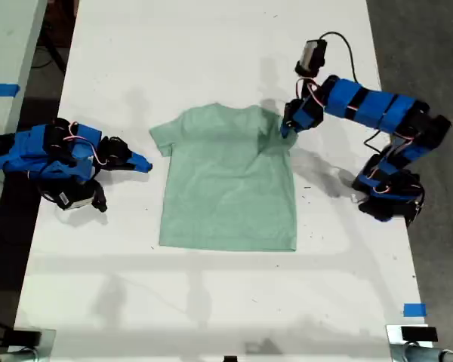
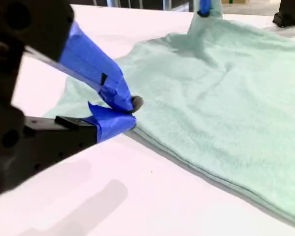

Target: Fold t shirt

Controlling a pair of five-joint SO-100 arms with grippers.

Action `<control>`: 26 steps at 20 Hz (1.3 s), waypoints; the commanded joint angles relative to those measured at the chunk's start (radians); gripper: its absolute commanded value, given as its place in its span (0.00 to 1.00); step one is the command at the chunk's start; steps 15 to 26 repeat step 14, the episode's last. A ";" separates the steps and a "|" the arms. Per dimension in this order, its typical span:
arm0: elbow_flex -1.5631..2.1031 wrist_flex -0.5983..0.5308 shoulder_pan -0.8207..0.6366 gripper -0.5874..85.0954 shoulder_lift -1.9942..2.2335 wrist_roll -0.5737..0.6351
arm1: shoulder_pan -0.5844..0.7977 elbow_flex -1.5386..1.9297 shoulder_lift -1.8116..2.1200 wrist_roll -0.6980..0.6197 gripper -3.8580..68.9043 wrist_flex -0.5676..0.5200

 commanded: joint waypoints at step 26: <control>0.018 -0.014 -0.006 0.01 0.006 -0.005 | -0.219 -0.917 -0.703 -0.153 0.52 0.087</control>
